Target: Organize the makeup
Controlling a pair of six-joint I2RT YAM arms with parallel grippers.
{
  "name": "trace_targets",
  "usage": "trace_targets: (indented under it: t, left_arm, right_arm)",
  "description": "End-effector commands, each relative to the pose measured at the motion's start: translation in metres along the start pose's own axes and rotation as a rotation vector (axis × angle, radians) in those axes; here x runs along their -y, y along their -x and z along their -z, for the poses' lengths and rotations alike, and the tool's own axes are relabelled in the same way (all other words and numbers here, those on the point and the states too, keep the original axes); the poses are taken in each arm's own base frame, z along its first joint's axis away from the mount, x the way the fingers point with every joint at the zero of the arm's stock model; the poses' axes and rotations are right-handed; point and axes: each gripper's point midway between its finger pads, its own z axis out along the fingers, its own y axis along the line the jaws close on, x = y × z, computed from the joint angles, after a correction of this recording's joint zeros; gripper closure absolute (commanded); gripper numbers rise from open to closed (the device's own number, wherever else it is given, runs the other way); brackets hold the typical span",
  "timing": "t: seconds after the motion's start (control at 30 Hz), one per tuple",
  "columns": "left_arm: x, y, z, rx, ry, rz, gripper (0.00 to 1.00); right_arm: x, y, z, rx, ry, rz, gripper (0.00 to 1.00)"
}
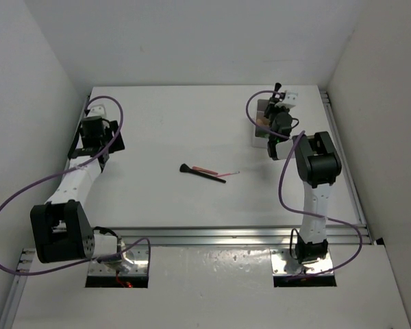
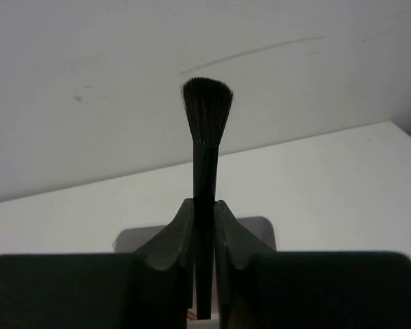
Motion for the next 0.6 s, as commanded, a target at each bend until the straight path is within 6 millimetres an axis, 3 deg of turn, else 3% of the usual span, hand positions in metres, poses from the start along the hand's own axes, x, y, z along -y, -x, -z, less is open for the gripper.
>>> trace_targets:
  t: [0.0,0.03,0.17,0.23,0.33,0.37,0.4,0.43,0.47,0.5,0.53,0.57]
  left_arm:
    - [0.002,0.018,0.000,0.037,-0.020,0.002,0.23]
    - [0.004,0.018,0.000,0.036,-0.032,0.002,0.23]
    - [0.011,0.017,0.002,0.043,-0.062,-0.002,0.23]
    - [0.014,0.016,0.001,0.046,-0.071,-0.007,0.23]
    - [0.023,0.017,0.006,0.073,-0.092,-0.025,0.23]
    - [0.023,0.020,0.007,0.094,-0.095,-0.022,0.23]
    - [0.025,0.016,0.010,0.098,-0.103,-0.026,0.23]
    - [0.028,0.014,0.011,0.105,-0.116,-0.016,0.23]
    - [0.027,0.012,0.012,0.110,-0.118,-0.006,0.23]
    - [0.028,0.013,0.014,0.130,-0.121,0.015,0.23]
    - [0.027,0.000,0.015,0.115,-0.120,0.022,0.23]
    - [0.026,-0.004,0.017,0.113,-0.120,0.033,0.23]
  right_arm:
    - [-0.022,0.061,0.010,0.132,0.088,-0.057,0.81]
    - [-0.025,0.062,0.017,0.124,0.100,-0.057,0.61]
    - [-0.021,0.066,0.032,0.112,0.085,-0.049,0.44]
    - [-0.020,0.082,0.034,0.136,0.074,-0.048,0.34]
    - [-0.025,0.096,0.043,0.089,0.073,0.010,0.31]
    - [-0.041,0.114,0.048,0.100,0.102,0.025,0.30]
    - [-0.045,0.096,0.056,-0.037,0.130,0.096,0.29]
    - [-0.069,0.094,0.064,-0.078,0.236,0.133,0.29]
    - [-0.081,0.087,0.077,-0.178,0.306,0.167,0.29]
    - [-0.102,0.088,0.085,-0.219,0.394,0.182,0.29]
    - [-0.143,0.081,0.113,-0.280,0.630,0.194,0.29]
    - [-0.142,0.035,0.151,-0.519,0.712,0.241,0.37]
